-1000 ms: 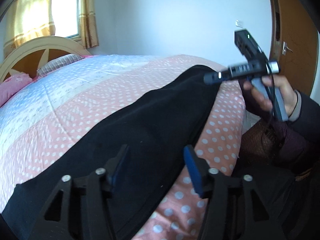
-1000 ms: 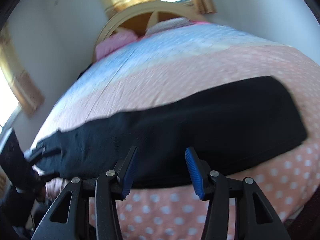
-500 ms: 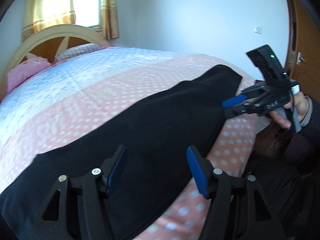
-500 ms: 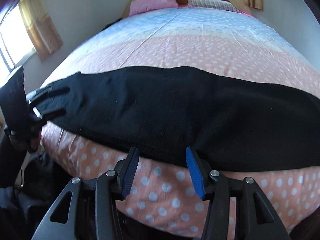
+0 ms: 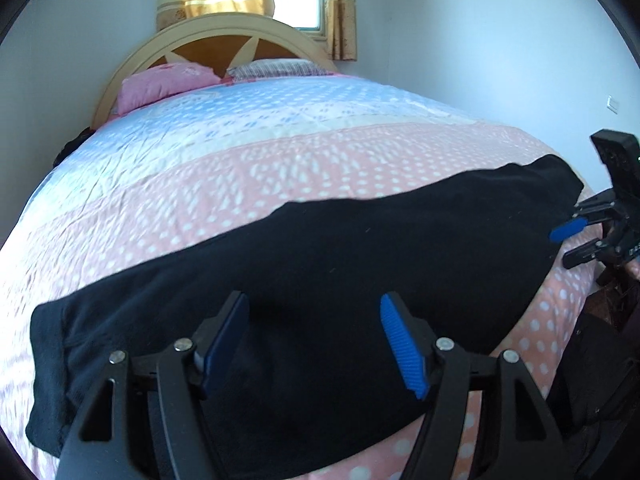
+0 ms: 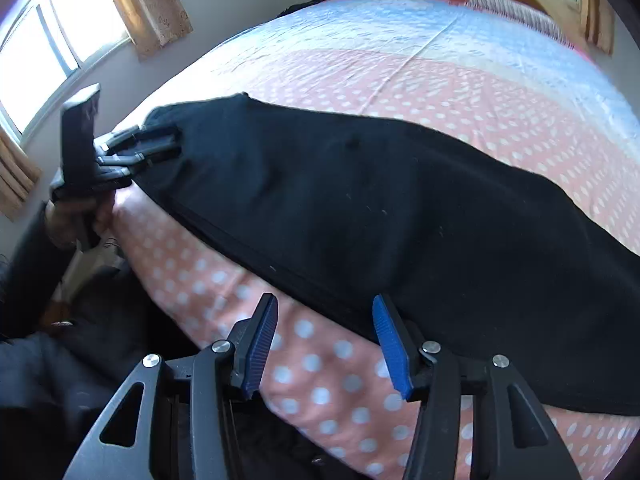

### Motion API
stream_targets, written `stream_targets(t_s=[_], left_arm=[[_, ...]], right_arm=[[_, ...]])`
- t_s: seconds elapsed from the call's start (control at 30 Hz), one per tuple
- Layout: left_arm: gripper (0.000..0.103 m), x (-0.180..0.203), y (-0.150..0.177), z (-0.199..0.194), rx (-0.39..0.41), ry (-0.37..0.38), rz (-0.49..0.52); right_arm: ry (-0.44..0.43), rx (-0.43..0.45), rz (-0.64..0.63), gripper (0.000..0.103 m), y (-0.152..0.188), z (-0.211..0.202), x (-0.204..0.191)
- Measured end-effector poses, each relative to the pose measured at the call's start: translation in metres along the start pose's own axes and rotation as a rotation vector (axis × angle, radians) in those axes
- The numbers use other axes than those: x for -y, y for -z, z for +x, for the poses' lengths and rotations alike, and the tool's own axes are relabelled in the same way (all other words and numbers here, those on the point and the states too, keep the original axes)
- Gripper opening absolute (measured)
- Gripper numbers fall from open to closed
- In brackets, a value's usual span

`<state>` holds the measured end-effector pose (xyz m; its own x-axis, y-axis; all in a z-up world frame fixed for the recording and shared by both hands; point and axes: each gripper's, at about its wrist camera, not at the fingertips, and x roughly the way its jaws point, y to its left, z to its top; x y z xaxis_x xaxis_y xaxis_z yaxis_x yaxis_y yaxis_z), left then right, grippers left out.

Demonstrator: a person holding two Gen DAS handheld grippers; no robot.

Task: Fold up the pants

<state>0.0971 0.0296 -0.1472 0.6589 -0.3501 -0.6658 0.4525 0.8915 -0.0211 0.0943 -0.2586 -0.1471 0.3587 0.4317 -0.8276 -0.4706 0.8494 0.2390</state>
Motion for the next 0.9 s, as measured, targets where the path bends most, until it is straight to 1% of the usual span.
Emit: stream_targets(t_s=[0.07, 0.1, 0.13, 0.2, 0.27, 0.33, 0.4, 0.5, 0.57, 0.63, 0.7, 0.73, 0.77, 0.8, 0.83, 0.87, 0.9], left_arm=[[0.072, -0.005, 0.002, 0.002, -0.018, 0.013, -0.015], [0.076, -0.003, 0.004, 0.004, -0.032, 0.012, -0.011], [0.079, -0.002, 0.006, 0.009, -0.056, 0.005, -0.001], [0.080, -0.005, 0.012, 0.004, -0.053, 0.002, 0.016], [0.080, -0.008, 0.013, 0.002, -0.055, 0.002, -0.005], [0.080, -0.008, 0.017, 0.001, -0.048, 0.005, -0.010], [0.081, -0.004, 0.023, -0.002, -0.040, -0.004, 0.007], [0.081, -0.008, 0.026, -0.004, -0.028, 0.013, -0.005], [0.081, -0.009, 0.025, -0.006, -0.015, 0.013, -0.009], [0.081, -0.010, 0.024, -0.012, 0.005, 0.016, -0.018], [0.081, -0.015, 0.021, -0.021, 0.065, 0.013, -0.027], [0.081, -0.020, 0.019, -0.027, 0.095, 0.002, -0.034], [0.083, -0.026, 0.017, -0.030, 0.115, -0.015, -0.046], [0.089, -0.034, 0.017, -0.030, 0.124, -0.030, -0.064], [0.091, -0.040, 0.018, -0.027, 0.113, -0.035, -0.082], [0.091, -0.048, 0.020, -0.021, 0.084, -0.026, -0.109], [0.091, -0.055, 0.023, -0.015, 0.052, -0.005, -0.147]], right_arm=[[-0.031, 0.051, 0.006, 0.052, -0.019, -0.011, -0.001], [-0.036, 0.069, 0.009, 0.052, -0.034, -0.015, -0.003], [-0.042, 0.083, 0.014, 0.052, -0.047, -0.016, -0.004], [-0.069, 0.111, 0.027, 0.051, -0.078, -0.011, -0.008], [-0.113, 0.113, 0.055, 0.051, -0.114, 0.005, -0.009], [-0.159, 0.092, 0.111, 0.049, -0.149, 0.034, -0.015], [-0.195, 0.067, 0.158, 0.045, -0.170, 0.056, -0.023], [-0.241, 0.015, 0.220, 0.044, -0.200, 0.102, -0.033], [-0.276, -0.021, 0.278, 0.044, -0.214, 0.129, -0.035], [-0.281, -0.050, 0.319, 0.041, -0.218, 0.150, -0.036], [-0.319, -0.085, 0.348, 0.031, -0.217, 0.166, -0.036], [-0.336, -0.099, 0.357, 0.030, -0.216, 0.172, -0.038], [-0.352, -0.113, 0.358, 0.026, -0.216, 0.178, -0.040], [-0.376, -0.126, 0.362, 0.025, -0.213, 0.180, -0.042], [-0.398, -0.136, 0.379, 0.025, -0.210, 0.182, -0.043], [-0.426, -0.147, 0.400, 0.025, -0.207, 0.182, -0.043], [-0.467, -0.160, 0.413, 0.025, -0.203, 0.181, -0.045]])
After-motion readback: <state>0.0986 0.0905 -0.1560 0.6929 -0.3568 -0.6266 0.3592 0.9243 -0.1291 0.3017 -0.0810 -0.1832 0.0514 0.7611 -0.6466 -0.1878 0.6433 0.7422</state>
